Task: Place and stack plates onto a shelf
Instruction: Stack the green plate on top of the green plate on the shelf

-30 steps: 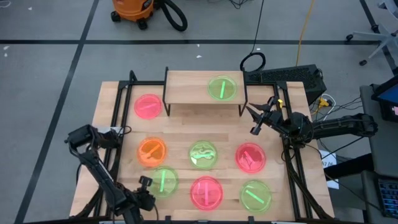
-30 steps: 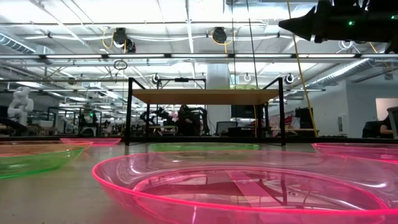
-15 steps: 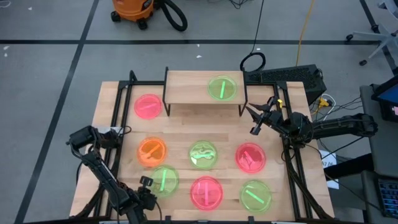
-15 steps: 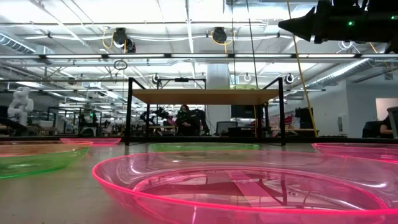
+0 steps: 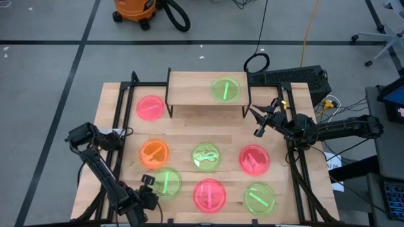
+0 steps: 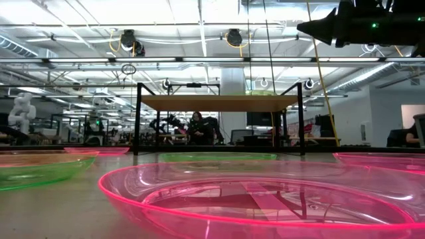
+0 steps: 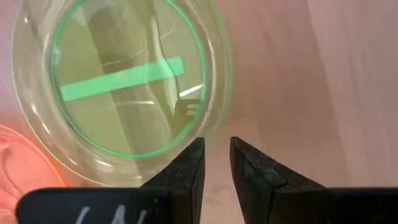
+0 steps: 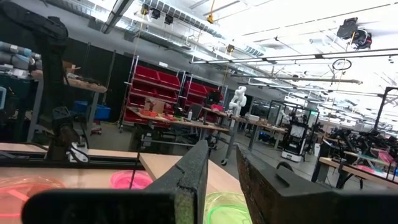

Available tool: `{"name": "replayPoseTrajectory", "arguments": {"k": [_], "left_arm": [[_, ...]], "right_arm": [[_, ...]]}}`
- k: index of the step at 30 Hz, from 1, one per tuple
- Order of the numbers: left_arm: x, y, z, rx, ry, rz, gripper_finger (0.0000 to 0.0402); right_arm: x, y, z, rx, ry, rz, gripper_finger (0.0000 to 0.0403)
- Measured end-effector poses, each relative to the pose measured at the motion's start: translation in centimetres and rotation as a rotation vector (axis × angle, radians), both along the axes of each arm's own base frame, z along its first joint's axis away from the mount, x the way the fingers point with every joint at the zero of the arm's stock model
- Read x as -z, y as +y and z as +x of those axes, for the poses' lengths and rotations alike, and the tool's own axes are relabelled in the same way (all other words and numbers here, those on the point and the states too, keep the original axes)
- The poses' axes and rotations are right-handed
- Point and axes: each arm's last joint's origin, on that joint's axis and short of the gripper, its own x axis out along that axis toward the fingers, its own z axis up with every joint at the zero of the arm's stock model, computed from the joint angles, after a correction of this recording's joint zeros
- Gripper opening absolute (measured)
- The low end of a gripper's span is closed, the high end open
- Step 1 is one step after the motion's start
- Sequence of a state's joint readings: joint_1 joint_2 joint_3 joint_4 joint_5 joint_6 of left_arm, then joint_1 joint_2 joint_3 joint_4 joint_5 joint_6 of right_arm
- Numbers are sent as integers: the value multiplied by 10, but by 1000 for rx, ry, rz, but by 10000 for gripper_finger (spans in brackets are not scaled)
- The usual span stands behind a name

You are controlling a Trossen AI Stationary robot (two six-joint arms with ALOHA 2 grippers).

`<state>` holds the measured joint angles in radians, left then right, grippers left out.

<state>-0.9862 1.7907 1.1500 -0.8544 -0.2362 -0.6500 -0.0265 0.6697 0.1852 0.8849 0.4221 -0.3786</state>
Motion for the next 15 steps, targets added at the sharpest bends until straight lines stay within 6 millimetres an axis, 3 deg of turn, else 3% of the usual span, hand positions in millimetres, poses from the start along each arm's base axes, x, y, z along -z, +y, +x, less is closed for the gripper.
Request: {"name": "replayPoseTrajectory", "arguments": {"k": [15], "left_arm": [[1, 3, 11, 146, -23, 28, 83]], "right_arm": [[2, 0, 1, 1, 24, 1, 70]]}}
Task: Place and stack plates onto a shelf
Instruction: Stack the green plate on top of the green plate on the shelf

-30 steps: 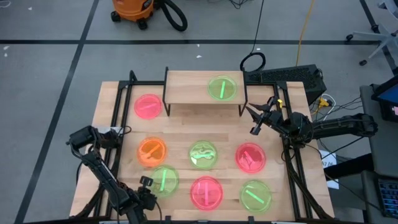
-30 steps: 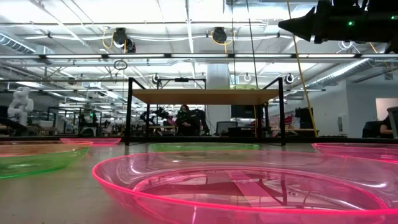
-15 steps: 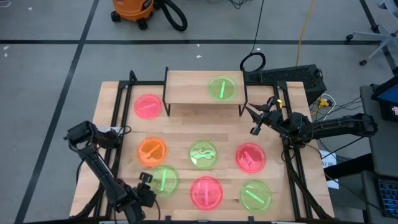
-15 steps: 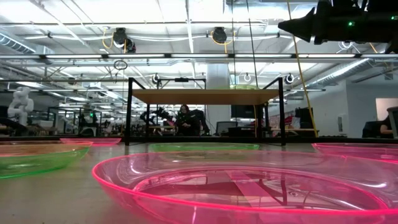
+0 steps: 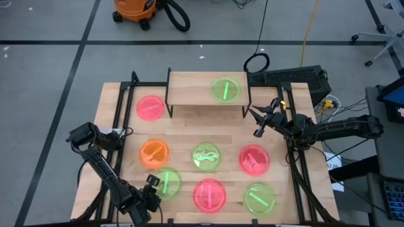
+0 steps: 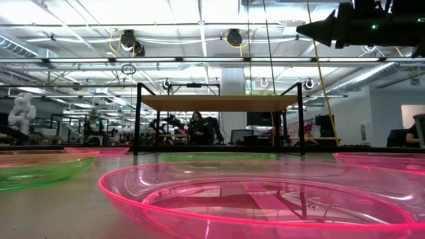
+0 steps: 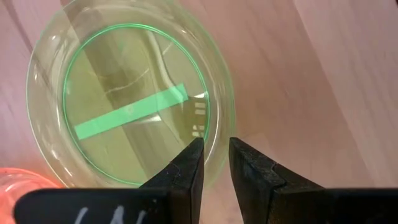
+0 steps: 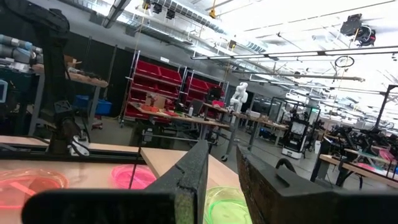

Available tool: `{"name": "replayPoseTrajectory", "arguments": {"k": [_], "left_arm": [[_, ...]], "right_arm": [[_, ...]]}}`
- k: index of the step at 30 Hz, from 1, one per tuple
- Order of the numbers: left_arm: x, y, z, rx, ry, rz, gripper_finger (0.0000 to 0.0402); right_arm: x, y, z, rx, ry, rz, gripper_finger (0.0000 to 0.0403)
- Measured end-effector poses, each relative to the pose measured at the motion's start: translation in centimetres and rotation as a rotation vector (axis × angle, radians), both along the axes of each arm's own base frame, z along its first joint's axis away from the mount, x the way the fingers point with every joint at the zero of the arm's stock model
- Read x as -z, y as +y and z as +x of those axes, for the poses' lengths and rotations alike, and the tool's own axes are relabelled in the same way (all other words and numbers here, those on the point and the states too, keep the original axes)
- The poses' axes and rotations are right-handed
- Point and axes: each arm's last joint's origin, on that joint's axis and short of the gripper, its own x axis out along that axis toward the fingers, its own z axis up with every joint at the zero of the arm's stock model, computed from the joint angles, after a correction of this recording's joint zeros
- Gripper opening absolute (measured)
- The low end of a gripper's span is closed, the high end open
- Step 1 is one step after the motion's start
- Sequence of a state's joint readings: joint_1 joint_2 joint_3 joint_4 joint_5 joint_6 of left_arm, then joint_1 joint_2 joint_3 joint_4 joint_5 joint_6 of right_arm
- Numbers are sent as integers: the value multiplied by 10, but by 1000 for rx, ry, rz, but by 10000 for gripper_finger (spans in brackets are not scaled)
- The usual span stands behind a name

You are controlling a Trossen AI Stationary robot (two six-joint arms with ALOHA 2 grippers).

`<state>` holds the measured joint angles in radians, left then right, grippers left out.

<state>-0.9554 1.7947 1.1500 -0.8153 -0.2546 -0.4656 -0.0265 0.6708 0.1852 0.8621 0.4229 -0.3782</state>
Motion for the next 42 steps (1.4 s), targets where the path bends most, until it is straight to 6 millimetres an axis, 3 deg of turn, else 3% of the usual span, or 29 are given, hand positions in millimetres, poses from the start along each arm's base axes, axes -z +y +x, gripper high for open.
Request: {"name": "replayPoseTrajectory", "arguments": {"k": [10, 27, 35, 42], "left_arm": [[18, -8, 6, 13, -8, -9, 83], [19, -5, 12, 20, -33, 21, 83], [37, -10, 18, 58, -26, 47, 83], [37, -10, 18, 14, -49, 50, 67]], "right_arm": [[0, 0, 0, -1, 2, 3, 70], [0, 0, 0, -1, 2, 3, 70], [0, 0, 0, -1, 2, 3, 70], [0, 0, 0, -1, 2, 3, 70]]}}
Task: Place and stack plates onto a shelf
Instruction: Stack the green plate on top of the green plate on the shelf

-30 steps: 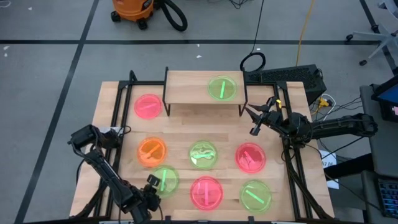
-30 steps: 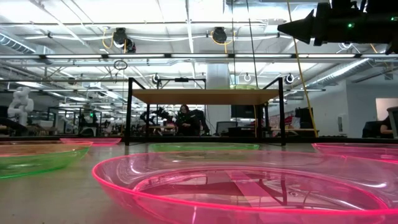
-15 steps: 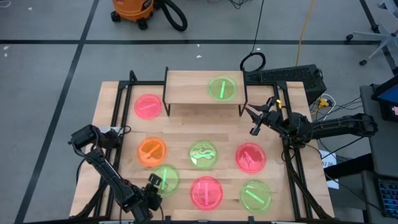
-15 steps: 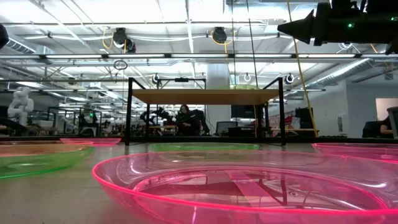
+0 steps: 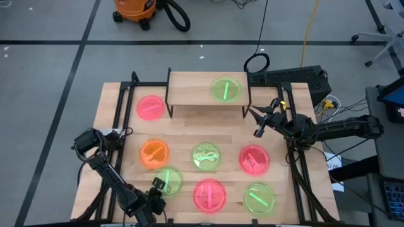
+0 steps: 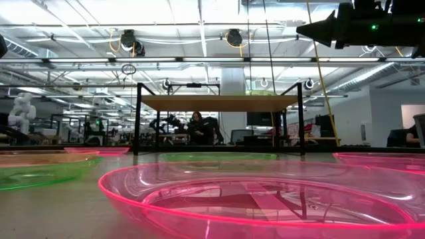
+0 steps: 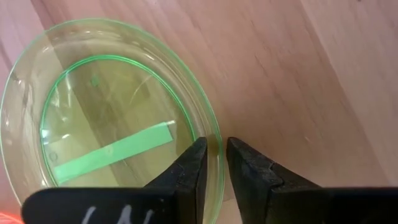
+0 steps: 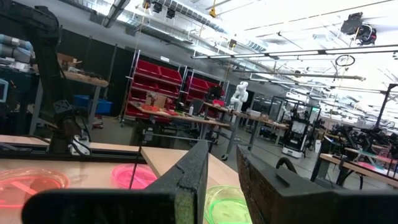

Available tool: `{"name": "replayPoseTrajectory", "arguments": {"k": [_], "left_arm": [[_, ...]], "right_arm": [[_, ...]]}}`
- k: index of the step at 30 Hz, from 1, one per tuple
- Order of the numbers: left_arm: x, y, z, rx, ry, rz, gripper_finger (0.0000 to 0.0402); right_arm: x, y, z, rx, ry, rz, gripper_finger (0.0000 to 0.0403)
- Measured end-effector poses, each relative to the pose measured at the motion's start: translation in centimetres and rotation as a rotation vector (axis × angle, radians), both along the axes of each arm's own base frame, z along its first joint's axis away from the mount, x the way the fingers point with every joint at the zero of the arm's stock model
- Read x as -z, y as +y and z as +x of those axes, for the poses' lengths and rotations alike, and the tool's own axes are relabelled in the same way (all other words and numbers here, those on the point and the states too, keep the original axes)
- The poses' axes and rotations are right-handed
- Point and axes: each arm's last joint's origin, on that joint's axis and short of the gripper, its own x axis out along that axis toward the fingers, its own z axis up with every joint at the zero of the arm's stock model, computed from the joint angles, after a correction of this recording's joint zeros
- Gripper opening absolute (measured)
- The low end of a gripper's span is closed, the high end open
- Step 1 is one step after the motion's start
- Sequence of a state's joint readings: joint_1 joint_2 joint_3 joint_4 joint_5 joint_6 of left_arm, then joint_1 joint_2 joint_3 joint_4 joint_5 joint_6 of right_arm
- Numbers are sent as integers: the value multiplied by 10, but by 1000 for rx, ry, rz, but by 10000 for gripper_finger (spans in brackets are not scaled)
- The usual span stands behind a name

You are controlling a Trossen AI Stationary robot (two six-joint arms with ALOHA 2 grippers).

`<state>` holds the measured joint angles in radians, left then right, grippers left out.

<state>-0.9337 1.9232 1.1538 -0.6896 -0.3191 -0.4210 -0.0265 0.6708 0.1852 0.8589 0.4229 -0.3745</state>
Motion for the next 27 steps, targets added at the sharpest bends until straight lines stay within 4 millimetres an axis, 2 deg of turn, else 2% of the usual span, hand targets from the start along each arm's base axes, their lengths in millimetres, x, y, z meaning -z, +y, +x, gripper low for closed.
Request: {"name": "replayPoseTrajectory", "arguments": {"k": [5, 11, 16, 20, 24, 27], "left_arm": [[0, -1, 1, 24, -7, -4, 11], [-8, -6, 11, 43, -69, 32, 4], [-37, -8, 29, 58, -132, 94, 3], [-65, -1, 44, 65, -119, 169, 2], [-88, 9, 48, 51, -58, 259, 2], [-98, 20, 49, 49, -50, 373, 1]], "right_arm": [[0, 0, 0, 0, 0, 0, 70], [0, 0, 0, 0, 0, 0, 70], [0, 0, 0, 0, -2, 0, 70], [0, 0, 0, -2, -4, -1, 70], [0, 0, 0, -5, -6, 2, 70], [0, 0, 0, -6, -7, 4, 70]]}}
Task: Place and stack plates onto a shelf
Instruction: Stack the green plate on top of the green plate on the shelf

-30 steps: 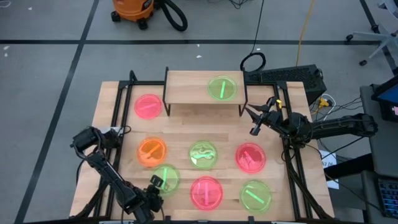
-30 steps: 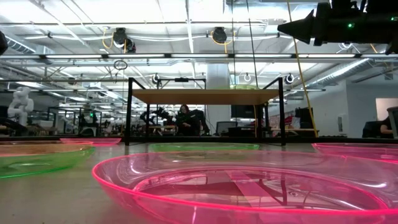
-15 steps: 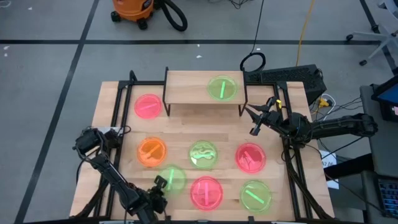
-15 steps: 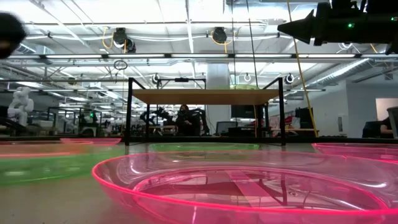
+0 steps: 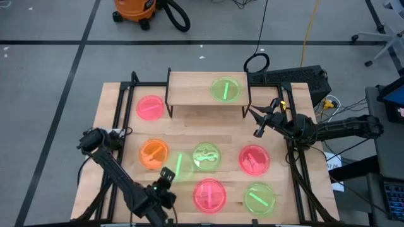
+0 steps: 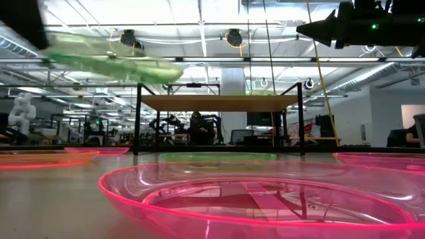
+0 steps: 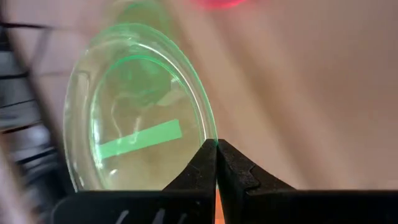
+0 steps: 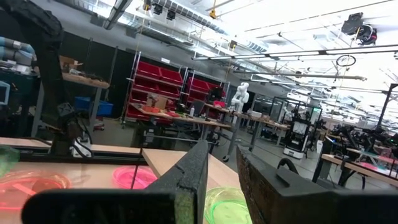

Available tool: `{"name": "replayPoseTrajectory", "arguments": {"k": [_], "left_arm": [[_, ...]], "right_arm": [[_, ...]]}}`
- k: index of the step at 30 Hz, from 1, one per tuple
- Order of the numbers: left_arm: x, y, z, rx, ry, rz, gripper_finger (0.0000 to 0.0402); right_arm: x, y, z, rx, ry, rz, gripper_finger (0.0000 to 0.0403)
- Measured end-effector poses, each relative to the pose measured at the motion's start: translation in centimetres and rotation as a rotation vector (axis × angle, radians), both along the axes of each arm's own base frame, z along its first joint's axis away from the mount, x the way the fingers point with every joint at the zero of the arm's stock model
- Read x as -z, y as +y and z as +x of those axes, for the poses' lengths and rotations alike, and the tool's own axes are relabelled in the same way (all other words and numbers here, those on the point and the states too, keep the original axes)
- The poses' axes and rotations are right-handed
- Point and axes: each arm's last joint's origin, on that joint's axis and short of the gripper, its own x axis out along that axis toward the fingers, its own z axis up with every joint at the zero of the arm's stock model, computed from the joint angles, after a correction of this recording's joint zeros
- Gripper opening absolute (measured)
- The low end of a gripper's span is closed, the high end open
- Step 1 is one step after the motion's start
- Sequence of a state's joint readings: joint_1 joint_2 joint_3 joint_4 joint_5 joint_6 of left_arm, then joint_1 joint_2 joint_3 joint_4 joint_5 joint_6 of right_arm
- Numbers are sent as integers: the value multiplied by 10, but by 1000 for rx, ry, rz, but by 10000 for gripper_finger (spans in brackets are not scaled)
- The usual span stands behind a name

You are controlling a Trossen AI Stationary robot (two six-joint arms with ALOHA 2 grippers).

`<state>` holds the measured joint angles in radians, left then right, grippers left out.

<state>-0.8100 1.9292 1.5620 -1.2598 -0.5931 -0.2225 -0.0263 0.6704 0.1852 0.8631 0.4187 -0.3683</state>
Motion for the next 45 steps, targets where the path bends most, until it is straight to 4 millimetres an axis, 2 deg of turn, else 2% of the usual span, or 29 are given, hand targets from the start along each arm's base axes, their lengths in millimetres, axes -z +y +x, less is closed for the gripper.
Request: {"name": "replayPoseTrajectory", "arguments": {"k": [3, 8, 11, 16, 22, 26, 28, 33, 38, 42, 45], "left_arm": [[-5, 14, 3, 1, -15, 92, 1], [-17, 48, 12, -19, -76, 212, 1], [-29, 76, 14, -51, -108, 263, 1], [-48, 130, 13, -111, -170, 234, 1], [-81, 196, 14, -91, -439, 127, 1], [-102, 232, 19, 89, -716, 19, 1], [-104, 248, 23, 177, -808, 26, 1], [-95, 292, 36, 220, -828, 81, 1], [-70, 328, 51, 243, -744, 73, 1], [-54, 347, 65, 260, -677, 90, 1], [-44, 355, 77, 279, -653, 85, 1]], "right_arm": [[0, 0, 0, 0, 0, 0, 70], [0, 0, 0, -1, -5, 0, 70], [-1, 0, 0, 0, -9, 0, 70], [-1, 0, 0, 0, -8, 0, 70], [-1, 0, 0, 0, -8, -1, 70], [-1, 0, 0, 3, -5, -9, 70], [-1, 0, 0, 3, -11, -11, 70], [-3, 0, -1, 5, -25, -17, 70], [-4, 0, -1, 5, -31, -17, 70], [-4, 0, -1, 13, -29, -26, 70], [-4, 0, -2, 14, -31, -28, 70]]}}
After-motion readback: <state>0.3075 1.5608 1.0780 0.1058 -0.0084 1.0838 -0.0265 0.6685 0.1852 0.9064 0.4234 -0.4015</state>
